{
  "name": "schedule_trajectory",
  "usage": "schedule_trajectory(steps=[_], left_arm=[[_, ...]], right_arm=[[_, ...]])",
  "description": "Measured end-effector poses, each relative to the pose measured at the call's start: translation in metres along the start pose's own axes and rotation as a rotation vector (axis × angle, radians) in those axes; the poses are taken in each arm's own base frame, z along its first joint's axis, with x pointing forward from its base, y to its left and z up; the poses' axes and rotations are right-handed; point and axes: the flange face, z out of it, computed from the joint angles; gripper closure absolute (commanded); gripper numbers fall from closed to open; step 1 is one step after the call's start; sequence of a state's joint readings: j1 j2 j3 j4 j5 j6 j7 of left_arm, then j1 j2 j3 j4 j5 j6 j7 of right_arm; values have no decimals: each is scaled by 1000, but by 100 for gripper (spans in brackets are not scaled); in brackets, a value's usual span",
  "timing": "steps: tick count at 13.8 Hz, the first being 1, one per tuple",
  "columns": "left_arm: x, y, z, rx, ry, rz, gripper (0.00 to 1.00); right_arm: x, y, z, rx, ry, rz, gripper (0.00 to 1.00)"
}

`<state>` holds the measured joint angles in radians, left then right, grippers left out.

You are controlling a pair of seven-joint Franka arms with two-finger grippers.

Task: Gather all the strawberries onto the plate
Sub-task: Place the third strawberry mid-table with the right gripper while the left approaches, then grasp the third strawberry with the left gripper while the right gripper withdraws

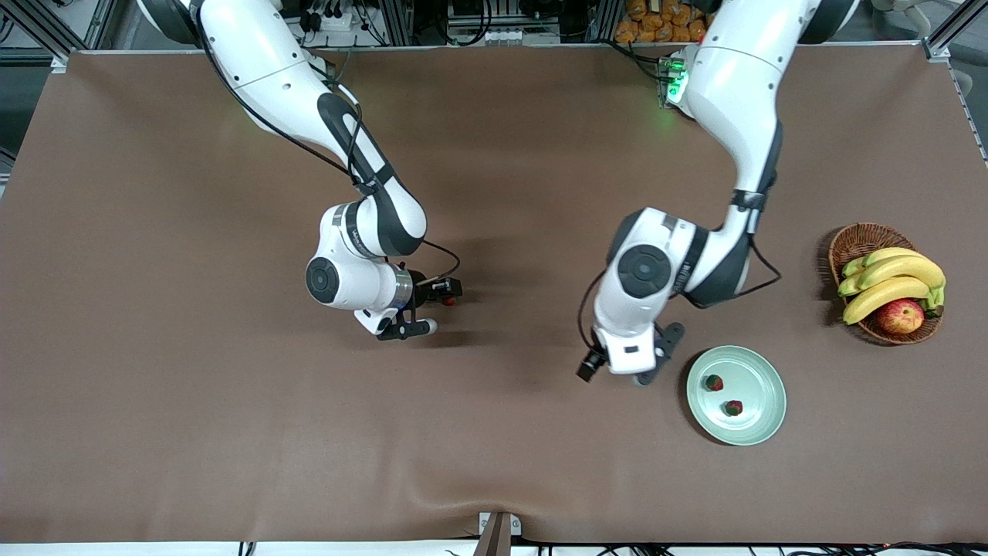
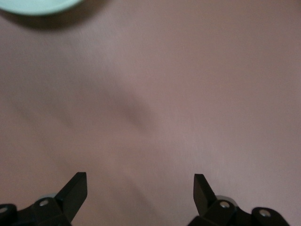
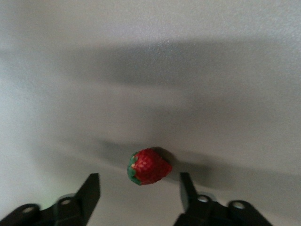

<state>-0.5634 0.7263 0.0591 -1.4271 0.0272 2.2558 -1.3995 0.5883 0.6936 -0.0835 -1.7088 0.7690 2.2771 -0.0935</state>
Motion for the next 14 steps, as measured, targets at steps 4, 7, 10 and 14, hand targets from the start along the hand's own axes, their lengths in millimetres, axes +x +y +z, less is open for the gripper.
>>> schedule_trajectory(steps=[4,7,10,14], left_arm=[[-60,12,1,-9,-32,-39,0],[-115,21,6,-18,-48,-144,0],[-157,29,26,-78,-67,-283,0],[-186,45,34,-154,-106,-430,0]], right_arm=[[17,6,-25,12,49,11,0],[37,26,-91,41,83,25,0],[38,51,-178,-45,20,-38,0],[22,89,-299,-184,24,-58,0]])
